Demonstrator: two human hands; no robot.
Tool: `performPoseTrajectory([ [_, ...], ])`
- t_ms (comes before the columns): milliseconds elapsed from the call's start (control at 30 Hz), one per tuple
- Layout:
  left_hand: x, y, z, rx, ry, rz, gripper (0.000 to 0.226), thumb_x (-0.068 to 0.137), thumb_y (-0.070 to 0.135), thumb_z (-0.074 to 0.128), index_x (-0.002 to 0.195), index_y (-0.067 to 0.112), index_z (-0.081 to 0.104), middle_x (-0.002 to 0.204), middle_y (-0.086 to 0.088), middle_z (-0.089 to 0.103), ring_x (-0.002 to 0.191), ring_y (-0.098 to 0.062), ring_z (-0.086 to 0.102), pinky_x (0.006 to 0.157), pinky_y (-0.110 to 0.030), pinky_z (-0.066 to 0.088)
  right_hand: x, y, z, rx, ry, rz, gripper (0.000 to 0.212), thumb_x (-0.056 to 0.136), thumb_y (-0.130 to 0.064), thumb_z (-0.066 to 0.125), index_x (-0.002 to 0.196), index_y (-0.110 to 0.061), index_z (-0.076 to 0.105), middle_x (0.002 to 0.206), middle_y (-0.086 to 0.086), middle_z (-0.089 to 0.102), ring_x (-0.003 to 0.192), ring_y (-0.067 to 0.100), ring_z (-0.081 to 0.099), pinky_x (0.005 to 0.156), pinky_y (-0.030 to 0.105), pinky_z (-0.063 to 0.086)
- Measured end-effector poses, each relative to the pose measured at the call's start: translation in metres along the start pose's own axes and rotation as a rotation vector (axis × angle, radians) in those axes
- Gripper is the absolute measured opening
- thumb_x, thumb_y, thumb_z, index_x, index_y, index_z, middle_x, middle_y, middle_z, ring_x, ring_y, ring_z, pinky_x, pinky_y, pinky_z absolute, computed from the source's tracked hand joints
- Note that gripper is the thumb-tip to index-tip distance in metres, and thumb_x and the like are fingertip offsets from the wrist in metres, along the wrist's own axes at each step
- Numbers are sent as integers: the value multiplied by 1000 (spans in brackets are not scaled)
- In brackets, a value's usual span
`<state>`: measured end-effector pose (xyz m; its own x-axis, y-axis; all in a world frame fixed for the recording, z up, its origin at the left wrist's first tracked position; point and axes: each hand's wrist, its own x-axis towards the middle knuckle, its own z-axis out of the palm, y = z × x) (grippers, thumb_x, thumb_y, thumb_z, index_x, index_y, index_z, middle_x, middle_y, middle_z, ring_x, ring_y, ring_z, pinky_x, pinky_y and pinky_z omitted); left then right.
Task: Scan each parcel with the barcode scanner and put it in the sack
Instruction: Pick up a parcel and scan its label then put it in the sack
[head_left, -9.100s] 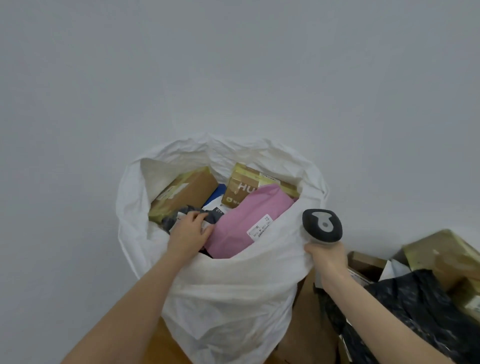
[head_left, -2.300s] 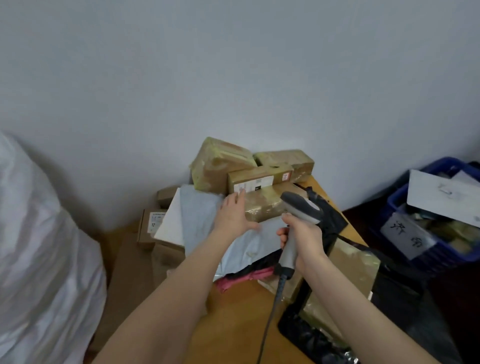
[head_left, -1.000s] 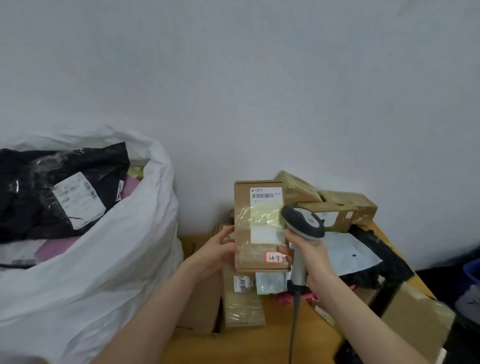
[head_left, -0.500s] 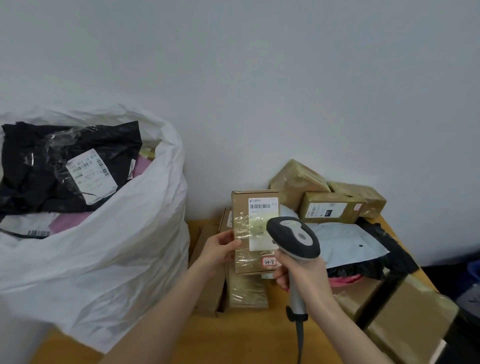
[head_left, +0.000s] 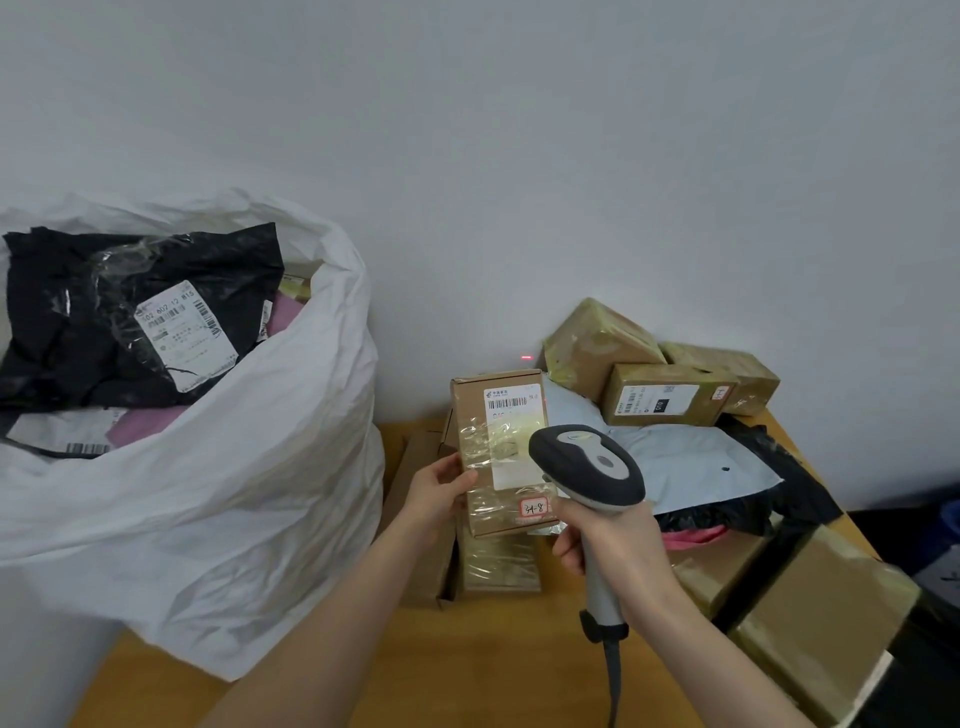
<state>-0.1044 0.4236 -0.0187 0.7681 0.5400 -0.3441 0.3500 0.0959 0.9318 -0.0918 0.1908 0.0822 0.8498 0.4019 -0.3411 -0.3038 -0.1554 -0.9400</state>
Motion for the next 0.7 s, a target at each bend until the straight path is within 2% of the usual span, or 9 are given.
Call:
performPoseTrajectory([
  [467,0,-2,4,-3,9,-5,49,90,11,65,136,11,49,107,3,68,90,-12,69,60,-19,54,-4,-2,-7,-71,-1,-15,25,84,-14,70,61,-6,65,51,9,63,39,13,53,45,23,46],
  [700,-2,-1,7,0,9,-6,48,90,10,65,136,11,49,101,6,67,81,-7,69,56,-16,52,-6,-1,-10,-35,0,-39,18,83,-13,70,67,-5,66,53,9,65,41,13,54,44,22,46],
])
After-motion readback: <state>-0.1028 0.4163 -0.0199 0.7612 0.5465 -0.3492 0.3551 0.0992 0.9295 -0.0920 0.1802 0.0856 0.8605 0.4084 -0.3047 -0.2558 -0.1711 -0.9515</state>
